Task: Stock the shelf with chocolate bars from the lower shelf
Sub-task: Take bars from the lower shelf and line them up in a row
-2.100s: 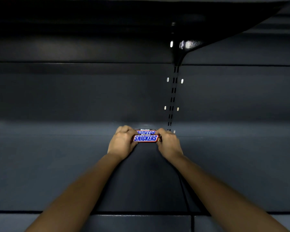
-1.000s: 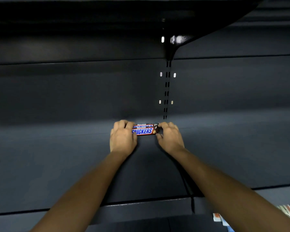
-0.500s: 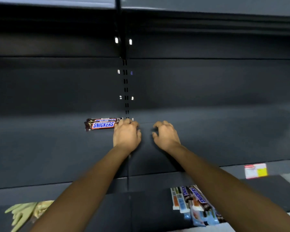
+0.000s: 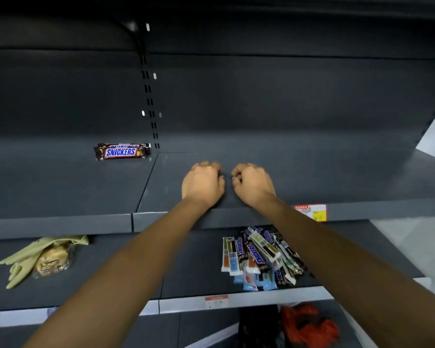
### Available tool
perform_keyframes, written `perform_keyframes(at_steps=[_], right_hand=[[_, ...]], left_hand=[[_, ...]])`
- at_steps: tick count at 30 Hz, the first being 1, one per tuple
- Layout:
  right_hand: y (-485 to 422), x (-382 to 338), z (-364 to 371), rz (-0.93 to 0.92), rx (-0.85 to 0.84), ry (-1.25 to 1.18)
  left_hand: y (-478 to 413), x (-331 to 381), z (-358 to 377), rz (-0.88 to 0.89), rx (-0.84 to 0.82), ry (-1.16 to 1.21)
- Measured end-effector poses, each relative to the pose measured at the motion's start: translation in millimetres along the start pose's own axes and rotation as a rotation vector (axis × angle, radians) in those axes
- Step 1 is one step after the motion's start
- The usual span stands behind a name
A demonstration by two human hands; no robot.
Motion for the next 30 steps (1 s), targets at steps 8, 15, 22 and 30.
perform_keyframes(at_steps=[8, 15, 22, 30], right_hand=[[54.2, -1.6, -31.6, -0.075, 0.176, -0.013], [118.7, 13.3, -44.6, -0.149, 0.334, -0.041], [163.6, 58.8, -38.4, -0.056, 0.28, 0.028], [180.3, 129.3, -2.4, 0.179, 0.18, 0.032]], left_hand=[[46.6, 29.5, -6.3, 0.179, 0.126, 0.147], [101.3, 47.8, -4.9, 0.354, 0.086, 0.219], [126.1, 61.2, 20.1, 0.448, -0.016, 0.181], [131.9, 54.1, 83.4, 0.33, -0.244, 0.142]])
Point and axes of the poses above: each hand's wrist, its own y-axis away from the middle knuckle, its own z-axis out of the palm, x = y × z, the point moved 3 cm from there along -y, towards the middle knuckle, and after that the axes turned 3 degrees about x, right-handed, at the moved point
